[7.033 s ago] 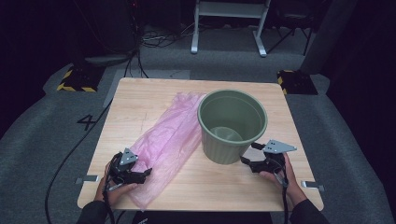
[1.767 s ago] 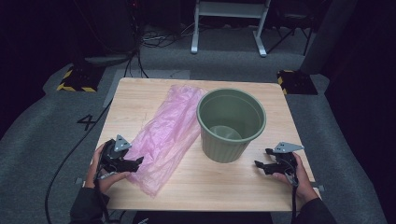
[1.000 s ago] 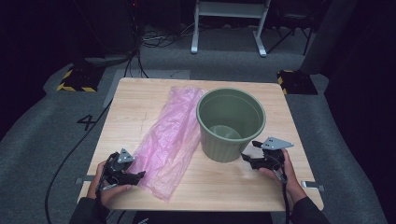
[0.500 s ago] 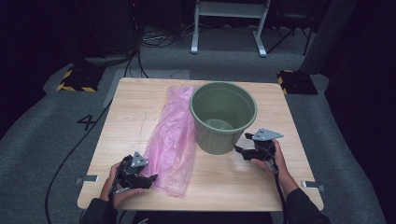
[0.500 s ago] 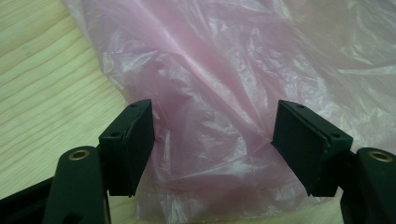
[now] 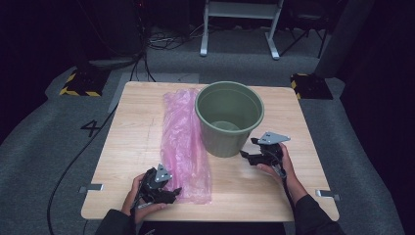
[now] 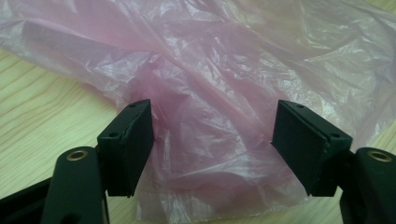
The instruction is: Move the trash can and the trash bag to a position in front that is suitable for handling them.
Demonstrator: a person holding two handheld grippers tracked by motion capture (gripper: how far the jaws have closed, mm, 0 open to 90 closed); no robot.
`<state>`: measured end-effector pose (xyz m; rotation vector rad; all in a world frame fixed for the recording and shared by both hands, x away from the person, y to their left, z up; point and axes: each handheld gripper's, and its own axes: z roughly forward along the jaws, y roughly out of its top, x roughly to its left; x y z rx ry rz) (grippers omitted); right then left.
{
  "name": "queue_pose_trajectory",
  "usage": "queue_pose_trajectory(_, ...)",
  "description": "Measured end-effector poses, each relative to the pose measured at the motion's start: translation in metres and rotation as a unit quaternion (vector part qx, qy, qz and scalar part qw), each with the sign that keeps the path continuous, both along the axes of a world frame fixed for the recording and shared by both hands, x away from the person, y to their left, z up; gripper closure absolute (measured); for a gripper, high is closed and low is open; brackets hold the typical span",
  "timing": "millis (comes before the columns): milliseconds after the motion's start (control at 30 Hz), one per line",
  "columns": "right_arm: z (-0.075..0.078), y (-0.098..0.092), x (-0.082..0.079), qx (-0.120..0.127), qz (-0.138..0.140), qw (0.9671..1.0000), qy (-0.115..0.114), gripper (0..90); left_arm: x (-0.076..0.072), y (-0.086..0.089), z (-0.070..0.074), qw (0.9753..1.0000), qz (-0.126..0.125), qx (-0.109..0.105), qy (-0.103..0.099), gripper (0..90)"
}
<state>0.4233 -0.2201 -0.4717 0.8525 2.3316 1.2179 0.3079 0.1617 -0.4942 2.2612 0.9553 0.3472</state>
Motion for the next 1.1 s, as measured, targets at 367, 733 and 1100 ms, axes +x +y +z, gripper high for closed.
queue_pose_trajectory(367,-0.001,0.021,-0.044,-0.004,0.102,0.9945,0.024,23.9,-0.002,-0.016,-0.003,0.9999,-0.010,-0.009,-0.007,20.9)
queue_pose_trajectory(733,-0.017,0.060,-0.087,-0.031,0.208,0.9762,0.054,18.6,-0.003,-0.023,-0.007,0.9997,-0.002,-0.018,-0.019,18.1)
queue_pose_trajectory(1100,-0.031,0.082,-0.092,-0.053,0.219,0.9727,0.054,27.4,-0.003,-0.028,-0.010,0.9991,0.000,-0.030,-0.029,17.4)
